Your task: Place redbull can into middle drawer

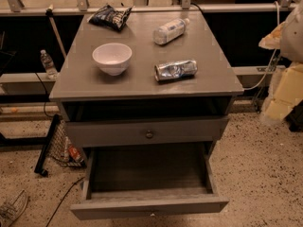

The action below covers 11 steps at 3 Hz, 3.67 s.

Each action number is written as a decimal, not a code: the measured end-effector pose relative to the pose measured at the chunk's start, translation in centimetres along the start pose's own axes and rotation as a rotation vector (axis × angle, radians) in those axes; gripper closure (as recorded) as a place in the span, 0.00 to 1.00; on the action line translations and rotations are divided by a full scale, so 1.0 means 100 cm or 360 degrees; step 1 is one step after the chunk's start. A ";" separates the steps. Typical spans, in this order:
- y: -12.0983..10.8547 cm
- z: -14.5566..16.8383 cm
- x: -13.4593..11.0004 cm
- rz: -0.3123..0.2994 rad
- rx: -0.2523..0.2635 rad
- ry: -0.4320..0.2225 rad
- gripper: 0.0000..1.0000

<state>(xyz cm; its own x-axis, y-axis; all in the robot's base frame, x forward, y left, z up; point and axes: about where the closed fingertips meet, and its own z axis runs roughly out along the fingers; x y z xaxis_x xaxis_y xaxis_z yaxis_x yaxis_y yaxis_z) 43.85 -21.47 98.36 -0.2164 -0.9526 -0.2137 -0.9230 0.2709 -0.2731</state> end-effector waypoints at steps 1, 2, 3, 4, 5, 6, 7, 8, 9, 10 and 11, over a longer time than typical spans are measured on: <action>-0.003 0.000 0.000 0.0000 0.0001 -0.0007 0.00; -0.017 0.002 0.001 -0.0001 -0.0001 -0.0033 0.00; -0.045 0.012 0.000 -0.0040 -0.0049 -0.0045 0.00; -0.063 0.021 -0.005 -0.0079 -0.0073 -0.0068 0.00; -0.085 0.035 -0.010 -0.0120 -0.0092 -0.0070 0.00; -0.109 0.057 -0.019 -0.0142 -0.0087 -0.0088 0.00; -0.122 0.072 -0.028 -0.0146 -0.0066 -0.0121 0.00; -0.132 0.096 -0.045 -0.0209 -0.0067 -0.0139 0.00; -0.135 0.103 -0.049 -0.0213 -0.0070 -0.0163 0.00; -0.154 0.125 -0.066 -0.0212 -0.0054 -0.0262 0.00; -0.165 0.141 -0.075 -0.0204 -0.0058 -0.0311 0.00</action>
Offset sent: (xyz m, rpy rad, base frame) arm 0.0294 -0.0116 -0.0006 0.0366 0.0125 0.0122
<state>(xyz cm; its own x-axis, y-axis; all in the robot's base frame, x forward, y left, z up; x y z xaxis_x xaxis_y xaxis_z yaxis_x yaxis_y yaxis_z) 65.15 -16.80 91.22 -0.0340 -0.9332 -0.3577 -0.9506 0.1406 -0.2766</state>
